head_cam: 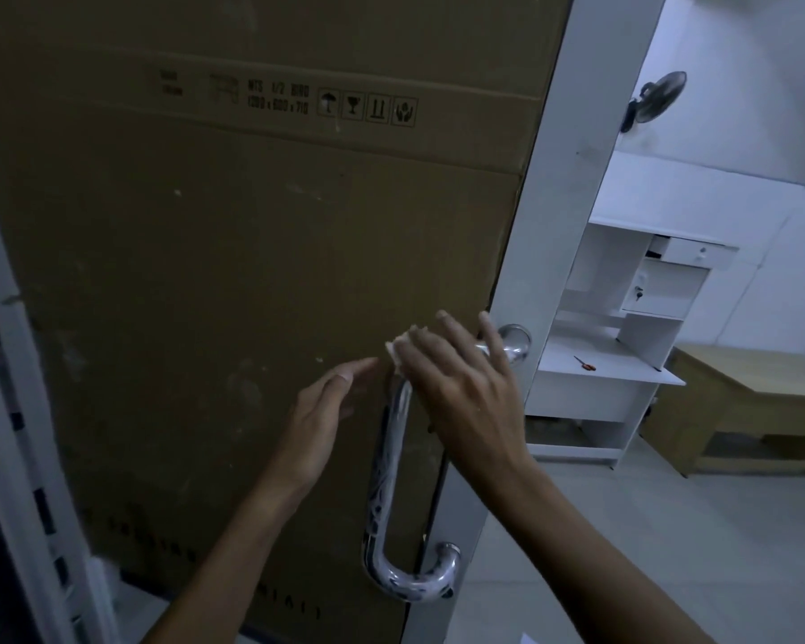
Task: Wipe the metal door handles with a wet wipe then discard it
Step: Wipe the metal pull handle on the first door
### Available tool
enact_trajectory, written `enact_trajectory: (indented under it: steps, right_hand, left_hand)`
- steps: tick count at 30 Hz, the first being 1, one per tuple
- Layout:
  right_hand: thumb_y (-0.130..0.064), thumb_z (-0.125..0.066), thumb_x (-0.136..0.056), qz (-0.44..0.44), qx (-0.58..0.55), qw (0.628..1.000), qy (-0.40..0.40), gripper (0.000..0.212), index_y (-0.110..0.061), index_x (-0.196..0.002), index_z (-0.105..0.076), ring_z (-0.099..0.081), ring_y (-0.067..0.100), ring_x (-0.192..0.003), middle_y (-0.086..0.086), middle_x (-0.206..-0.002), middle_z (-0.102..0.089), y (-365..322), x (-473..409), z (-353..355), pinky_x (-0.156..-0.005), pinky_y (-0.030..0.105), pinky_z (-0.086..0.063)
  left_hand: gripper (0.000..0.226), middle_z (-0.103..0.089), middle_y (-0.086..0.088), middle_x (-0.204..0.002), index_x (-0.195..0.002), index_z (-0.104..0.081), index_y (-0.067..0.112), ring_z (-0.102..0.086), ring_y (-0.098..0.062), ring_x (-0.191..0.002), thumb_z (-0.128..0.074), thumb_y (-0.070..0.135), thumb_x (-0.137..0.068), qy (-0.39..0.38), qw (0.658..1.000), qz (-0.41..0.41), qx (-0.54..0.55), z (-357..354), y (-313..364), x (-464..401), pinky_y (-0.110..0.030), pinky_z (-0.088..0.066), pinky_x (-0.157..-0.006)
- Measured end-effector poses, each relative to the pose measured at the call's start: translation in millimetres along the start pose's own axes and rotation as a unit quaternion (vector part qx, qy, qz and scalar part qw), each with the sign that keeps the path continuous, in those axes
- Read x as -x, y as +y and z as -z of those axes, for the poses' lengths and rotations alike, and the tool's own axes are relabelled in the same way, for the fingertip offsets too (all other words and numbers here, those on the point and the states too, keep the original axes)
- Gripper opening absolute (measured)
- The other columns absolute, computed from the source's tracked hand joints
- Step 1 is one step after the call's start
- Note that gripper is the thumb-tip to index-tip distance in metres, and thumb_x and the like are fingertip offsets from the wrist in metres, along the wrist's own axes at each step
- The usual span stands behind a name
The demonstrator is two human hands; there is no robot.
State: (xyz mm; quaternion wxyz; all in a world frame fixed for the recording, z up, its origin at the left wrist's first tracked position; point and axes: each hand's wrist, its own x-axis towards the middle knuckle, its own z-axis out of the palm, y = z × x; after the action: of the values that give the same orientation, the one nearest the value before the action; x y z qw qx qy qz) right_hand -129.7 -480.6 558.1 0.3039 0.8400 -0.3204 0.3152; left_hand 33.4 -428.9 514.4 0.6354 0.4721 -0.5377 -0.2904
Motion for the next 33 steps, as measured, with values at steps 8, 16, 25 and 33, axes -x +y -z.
enact_trajectory:
  steps: [8, 16, 25, 33]
  right_hand:
    - [-0.04, -0.024, -0.103, -0.207, -0.161, 0.963, 0.066, 0.041, -0.026, -0.112, -0.062, -0.046, 0.021, -0.129, -0.006, -0.116, -0.065, 43, 25, 1, -0.114, 0.049, -0.024]
    - [-0.041, -0.033, -0.101, -0.173, -0.058, 0.981, 0.068, 0.042, -0.031, -0.109, -0.072, -0.038, 0.026, -0.122, -0.002, -0.126, -0.058, 102, 23, -4, -0.105, 0.054, -0.03]
    - [-0.034, -0.048, -0.099, -0.332, -0.377, 0.841, 0.201, 0.038, -0.025, -0.135, -0.05, -0.038, -0.001, -0.135, -0.012, -0.138, -0.05, 41, 47, -25, -0.111, 0.025, -0.036]
    - [-0.025, -0.041, -0.104, -0.19, -0.233, 0.924, 0.234, 0.037, -0.012, -0.138, -0.051, -0.032, 0.019, -0.144, 0.004, -0.147, -0.045, -19, 41, -41, -0.114, 0.041, -0.034]
  left_hand:
    - [0.038, -0.045, 0.038, -0.134, -0.131, -0.047, 0.048, -0.036, 0.016, -0.128, -0.03, 0.038, -0.098, -0.026, 0.99, -0.11, -0.085, -26, 13, -4, 0.0, -0.028, -0.099]
    - [0.04, -0.049, 0.029, -0.135, -0.132, -0.05, 0.037, -0.04, 0.014, -0.126, -0.03, 0.034, -0.097, -0.033, 0.991, -0.11, -0.073, -29, 15, -4, -0.002, -0.029, -0.101]
    - [0.038, -0.051, 0.033, -0.13, -0.127, -0.052, 0.044, -0.043, 0.009, -0.127, -0.03, 0.034, -0.098, -0.014, 0.991, -0.12, -0.064, -33, 9, -9, -0.007, -0.031, -0.103]
    - [0.038, -0.053, 0.03, -0.13, -0.128, -0.053, 0.041, -0.045, 0.007, -0.127, -0.031, 0.031, -0.098, -0.009, 0.991, -0.13, -0.043, -35, 6, -11, -0.007, -0.033, -0.101]
